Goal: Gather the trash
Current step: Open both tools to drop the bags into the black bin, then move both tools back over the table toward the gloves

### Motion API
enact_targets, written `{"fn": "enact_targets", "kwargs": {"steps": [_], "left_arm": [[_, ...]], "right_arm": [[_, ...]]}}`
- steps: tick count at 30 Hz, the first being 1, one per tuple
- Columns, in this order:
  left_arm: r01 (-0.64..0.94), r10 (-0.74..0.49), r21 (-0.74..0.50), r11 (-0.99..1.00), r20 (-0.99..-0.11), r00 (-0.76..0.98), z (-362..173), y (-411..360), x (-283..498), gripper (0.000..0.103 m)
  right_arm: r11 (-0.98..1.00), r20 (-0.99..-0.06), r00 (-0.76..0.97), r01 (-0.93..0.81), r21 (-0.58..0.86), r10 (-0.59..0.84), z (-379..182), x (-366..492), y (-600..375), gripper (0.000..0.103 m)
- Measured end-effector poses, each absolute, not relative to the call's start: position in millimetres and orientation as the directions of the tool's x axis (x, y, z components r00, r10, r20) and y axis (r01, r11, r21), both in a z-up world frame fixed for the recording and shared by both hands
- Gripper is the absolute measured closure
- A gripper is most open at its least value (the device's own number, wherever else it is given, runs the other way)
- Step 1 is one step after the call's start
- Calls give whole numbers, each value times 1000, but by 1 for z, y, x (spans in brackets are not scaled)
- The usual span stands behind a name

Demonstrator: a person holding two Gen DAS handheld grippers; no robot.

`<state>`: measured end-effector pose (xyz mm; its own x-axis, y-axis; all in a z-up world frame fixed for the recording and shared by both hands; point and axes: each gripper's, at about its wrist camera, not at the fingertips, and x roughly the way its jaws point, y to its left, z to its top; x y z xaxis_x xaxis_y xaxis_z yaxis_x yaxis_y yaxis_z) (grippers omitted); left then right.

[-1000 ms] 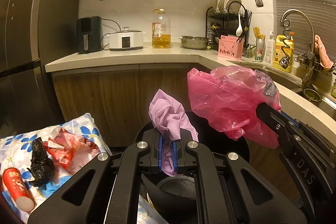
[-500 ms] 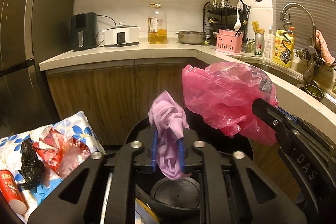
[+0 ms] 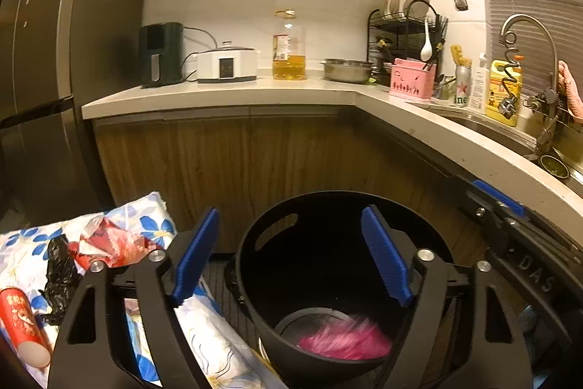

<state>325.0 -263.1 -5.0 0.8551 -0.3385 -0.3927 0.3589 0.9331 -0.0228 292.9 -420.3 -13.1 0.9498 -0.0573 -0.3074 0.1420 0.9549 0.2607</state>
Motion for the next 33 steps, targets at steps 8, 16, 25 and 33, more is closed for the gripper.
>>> {"fn": "enact_targets", "kwargs": {"steps": [8, 16, 25, 33], "left_arm": [[300, -277, -8, 954, -406, 871, -8, -248, 320, 14], [223, -206, -7, 975, -405, 891, -9, -219, 304, 9], [114, -112, -17, 993, -389, 914, -11, -179, 264, 9], [-47, 45, 4, 999, -388, 921, -29, -124, 214, 9]], "right_arm": [[961, -307, 949, 143, 237, -65, -14, 283, -413, 33], [967, -302, 951, 138, 216, -68, -9, 269, -400, 29], [975, -281, 958, 108, 195, -50, -8, 241, -370, 25], [979, -282, 959, 37, 198, 21, -16, 217, -332, 25]]}}
